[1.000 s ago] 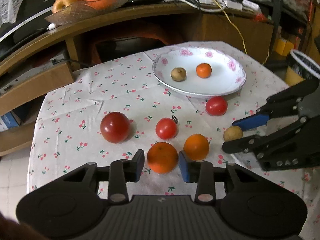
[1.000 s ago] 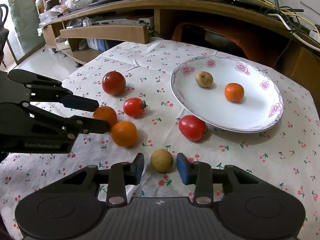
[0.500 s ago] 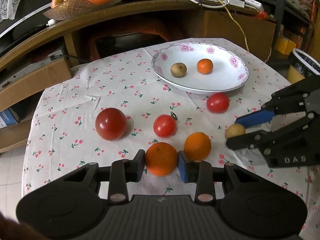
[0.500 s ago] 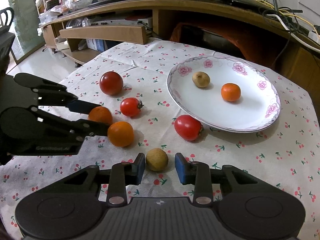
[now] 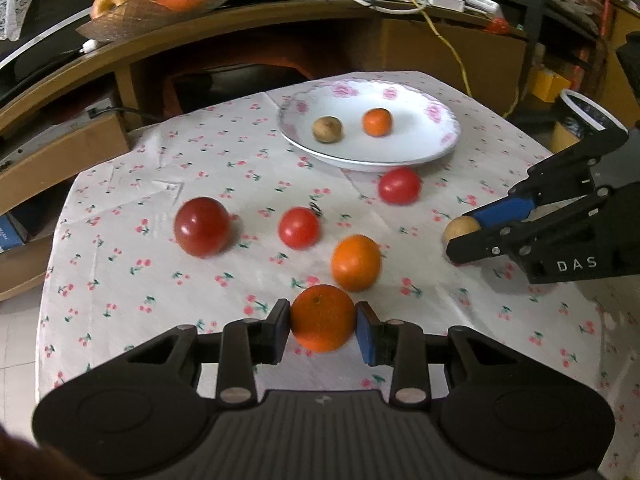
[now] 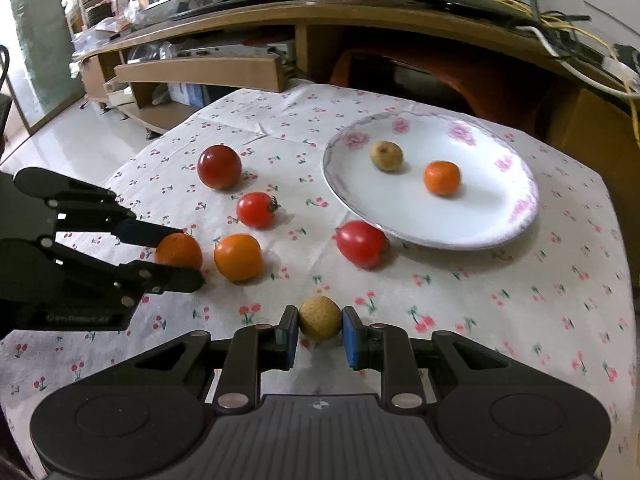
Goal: Organize fruits
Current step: 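Grasp a tangerine with the left tool while the right tool grasps a kiwi, then carry tangerine and kiwi into the white bowl and open both tools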
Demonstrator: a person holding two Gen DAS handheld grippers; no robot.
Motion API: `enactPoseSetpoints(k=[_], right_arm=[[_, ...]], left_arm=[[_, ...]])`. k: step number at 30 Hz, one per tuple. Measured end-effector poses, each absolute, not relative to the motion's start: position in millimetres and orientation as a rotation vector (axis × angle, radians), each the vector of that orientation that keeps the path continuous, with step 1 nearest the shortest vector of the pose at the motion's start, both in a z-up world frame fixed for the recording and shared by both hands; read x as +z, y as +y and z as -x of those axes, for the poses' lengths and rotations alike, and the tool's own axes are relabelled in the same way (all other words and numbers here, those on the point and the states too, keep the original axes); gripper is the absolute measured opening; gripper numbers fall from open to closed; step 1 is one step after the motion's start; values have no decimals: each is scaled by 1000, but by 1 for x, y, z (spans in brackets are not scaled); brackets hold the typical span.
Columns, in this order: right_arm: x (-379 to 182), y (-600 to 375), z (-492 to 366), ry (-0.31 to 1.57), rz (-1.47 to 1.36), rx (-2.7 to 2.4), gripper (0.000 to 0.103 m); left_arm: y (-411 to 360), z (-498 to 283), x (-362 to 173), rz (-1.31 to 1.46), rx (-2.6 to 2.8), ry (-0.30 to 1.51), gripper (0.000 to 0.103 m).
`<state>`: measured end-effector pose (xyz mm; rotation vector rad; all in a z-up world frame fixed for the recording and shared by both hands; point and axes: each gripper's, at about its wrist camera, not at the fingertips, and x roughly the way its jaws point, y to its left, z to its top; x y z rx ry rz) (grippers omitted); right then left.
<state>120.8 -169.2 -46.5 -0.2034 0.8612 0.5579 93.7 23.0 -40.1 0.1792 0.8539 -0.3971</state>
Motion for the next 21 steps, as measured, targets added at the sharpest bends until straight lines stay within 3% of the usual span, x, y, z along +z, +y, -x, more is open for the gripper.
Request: enactPoseSetpoints(k=[8, 21], right_arm=[[-50, -173, -92, 895, 238, 543, 23], [-53, -174, -93, 860, 258, 561, 34]], left_arm=[[10, -78, -43, -222, -437, 851, 40], [5, -78, -45, -260, -432, 838, 44]])
